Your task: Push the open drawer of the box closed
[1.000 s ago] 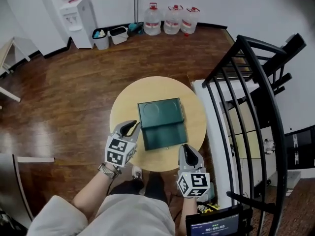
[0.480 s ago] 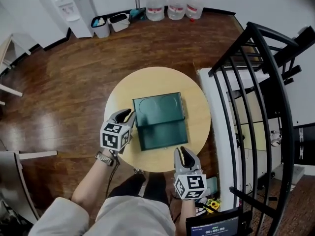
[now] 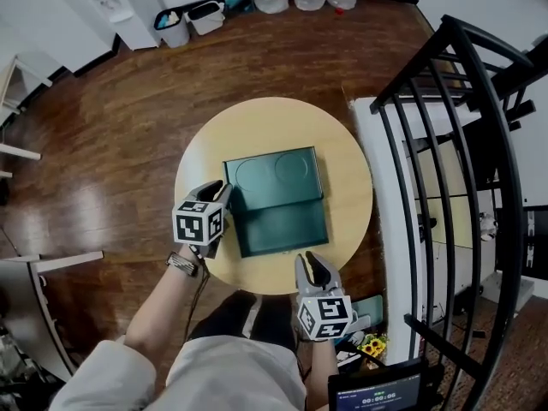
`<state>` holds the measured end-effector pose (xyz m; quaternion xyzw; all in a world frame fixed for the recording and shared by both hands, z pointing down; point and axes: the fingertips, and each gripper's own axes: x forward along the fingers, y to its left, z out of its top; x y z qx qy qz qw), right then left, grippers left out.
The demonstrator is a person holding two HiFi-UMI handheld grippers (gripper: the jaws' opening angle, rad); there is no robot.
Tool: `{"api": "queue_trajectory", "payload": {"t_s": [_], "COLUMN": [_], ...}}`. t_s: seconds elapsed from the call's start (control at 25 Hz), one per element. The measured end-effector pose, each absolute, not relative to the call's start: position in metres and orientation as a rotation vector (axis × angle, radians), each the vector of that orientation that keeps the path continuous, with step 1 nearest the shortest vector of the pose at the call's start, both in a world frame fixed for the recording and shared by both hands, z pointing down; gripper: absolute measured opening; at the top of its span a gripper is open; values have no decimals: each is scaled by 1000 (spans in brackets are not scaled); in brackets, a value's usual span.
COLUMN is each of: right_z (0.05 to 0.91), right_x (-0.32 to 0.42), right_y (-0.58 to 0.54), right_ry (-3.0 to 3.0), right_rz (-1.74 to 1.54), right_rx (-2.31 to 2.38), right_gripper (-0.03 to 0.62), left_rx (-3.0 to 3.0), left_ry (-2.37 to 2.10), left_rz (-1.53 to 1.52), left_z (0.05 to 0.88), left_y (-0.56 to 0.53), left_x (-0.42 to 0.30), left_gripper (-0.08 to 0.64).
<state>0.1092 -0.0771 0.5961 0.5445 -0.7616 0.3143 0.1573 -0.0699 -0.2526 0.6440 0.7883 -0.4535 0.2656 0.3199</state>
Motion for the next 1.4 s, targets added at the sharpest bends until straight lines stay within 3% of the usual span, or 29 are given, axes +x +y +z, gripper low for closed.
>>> {"api": "queue_trajectory", "payload": {"t_s": [0.64, 1.4], "right_z": [689, 701], "right_x": [77, 70], "right_y": [-48, -64], "right_ry": [-2068, -2027], "right_rz": [1046, 1039], "right_rx": [1317, 1307], "right_gripper": [119, 84], "left_rx": [2024, 2034], "left_ry": [-1176, -1173], "left_rz": [652, 672], "left_z": [647, 648], "left_y": [-255, -252], "left_x": [-71, -69], "left_gripper": [94, 97]}}
